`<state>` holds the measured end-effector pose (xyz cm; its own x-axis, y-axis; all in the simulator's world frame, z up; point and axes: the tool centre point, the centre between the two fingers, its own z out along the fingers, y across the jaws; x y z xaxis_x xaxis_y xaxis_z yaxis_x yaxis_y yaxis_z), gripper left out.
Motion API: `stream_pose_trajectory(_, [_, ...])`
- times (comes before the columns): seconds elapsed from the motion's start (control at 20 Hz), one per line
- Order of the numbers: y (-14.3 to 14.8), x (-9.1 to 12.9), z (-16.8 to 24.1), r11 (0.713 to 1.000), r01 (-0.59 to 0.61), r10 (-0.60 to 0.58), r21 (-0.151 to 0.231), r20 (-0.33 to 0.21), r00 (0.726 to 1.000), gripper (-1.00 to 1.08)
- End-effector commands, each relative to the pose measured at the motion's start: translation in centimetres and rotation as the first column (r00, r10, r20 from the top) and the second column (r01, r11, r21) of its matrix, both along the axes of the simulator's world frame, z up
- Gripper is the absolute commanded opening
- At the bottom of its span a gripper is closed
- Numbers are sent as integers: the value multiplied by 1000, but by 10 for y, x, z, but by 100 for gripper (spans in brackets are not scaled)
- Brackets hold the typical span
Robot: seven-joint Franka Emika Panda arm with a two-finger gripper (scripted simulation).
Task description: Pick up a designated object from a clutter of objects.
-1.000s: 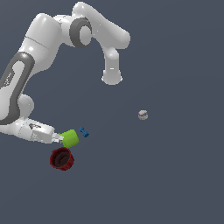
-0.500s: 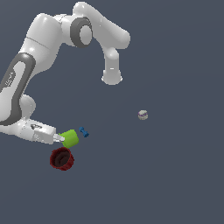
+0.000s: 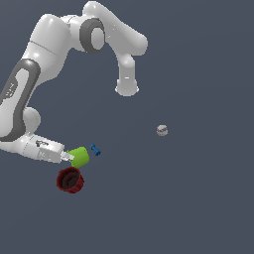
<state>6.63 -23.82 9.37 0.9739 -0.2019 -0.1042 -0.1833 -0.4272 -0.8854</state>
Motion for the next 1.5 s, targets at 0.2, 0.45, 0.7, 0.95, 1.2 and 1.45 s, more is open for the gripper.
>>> stream_pose_trajectory(0.2, [13, 0, 15, 1000, -1, 1, -1, 1, 1000, -100])
stream_pose_trajectory(0.45, [32, -1, 36, 1000, -1, 1, -1, 1, 1000, -100])
stream_pose_trajectory(0.7, [61, -3, 69, 1000, -1, 1, 0, 1, 1000, -100])
stream_pose_trajectory(0.95, [97, -5, 110, 1000, -1, 1, 0, 1, 1000, -100])
stream_pose_trajectory(1.2, [137, -6, 155, 1000, -2, 2, 0, 1, 1000, -100])
stream_pose_trajectory(1.45, [180, -8, 206, 1000, -2, 2, 1, 1, 1000, -100])
